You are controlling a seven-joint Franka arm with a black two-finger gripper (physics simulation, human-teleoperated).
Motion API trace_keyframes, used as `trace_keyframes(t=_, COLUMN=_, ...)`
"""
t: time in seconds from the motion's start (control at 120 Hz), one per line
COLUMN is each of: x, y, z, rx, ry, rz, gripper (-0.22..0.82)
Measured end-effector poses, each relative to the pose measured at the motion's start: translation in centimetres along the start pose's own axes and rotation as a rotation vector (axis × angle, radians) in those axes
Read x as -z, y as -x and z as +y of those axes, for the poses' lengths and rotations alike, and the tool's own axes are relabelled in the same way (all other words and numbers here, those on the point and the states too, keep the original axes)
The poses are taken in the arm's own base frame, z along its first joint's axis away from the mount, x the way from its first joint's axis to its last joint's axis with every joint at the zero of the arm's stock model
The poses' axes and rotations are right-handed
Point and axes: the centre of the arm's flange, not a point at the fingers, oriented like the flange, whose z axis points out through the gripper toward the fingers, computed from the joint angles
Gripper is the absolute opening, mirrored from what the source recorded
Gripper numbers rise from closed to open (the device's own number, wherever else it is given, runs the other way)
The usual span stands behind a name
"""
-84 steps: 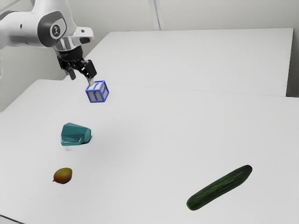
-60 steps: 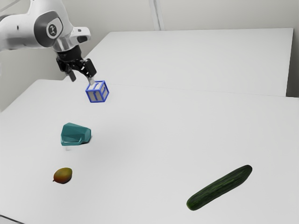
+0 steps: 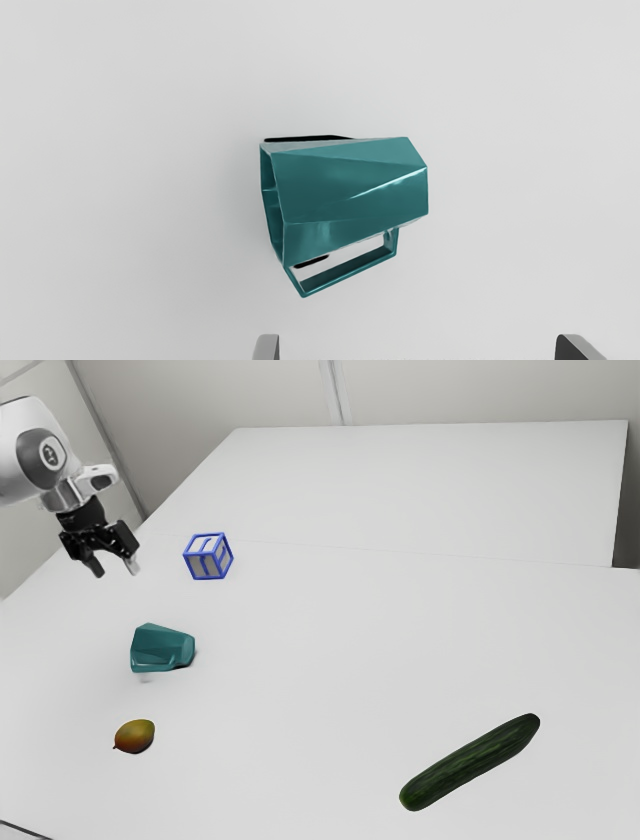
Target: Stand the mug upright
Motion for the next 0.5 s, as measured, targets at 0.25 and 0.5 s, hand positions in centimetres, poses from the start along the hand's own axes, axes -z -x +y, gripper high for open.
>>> trace_keyframes(t=0.25, x=-4.8, y=-0.3, z=-4.3, rx=-0.001, ry=0.138, rz=-0.034, gripper=0.6)
trace_keyframes(t=0.5, x=-9.2, y=-0.2, z=-7.1, rx=0.03, ry=0.222, rz=-0.06, gripper=0.6)
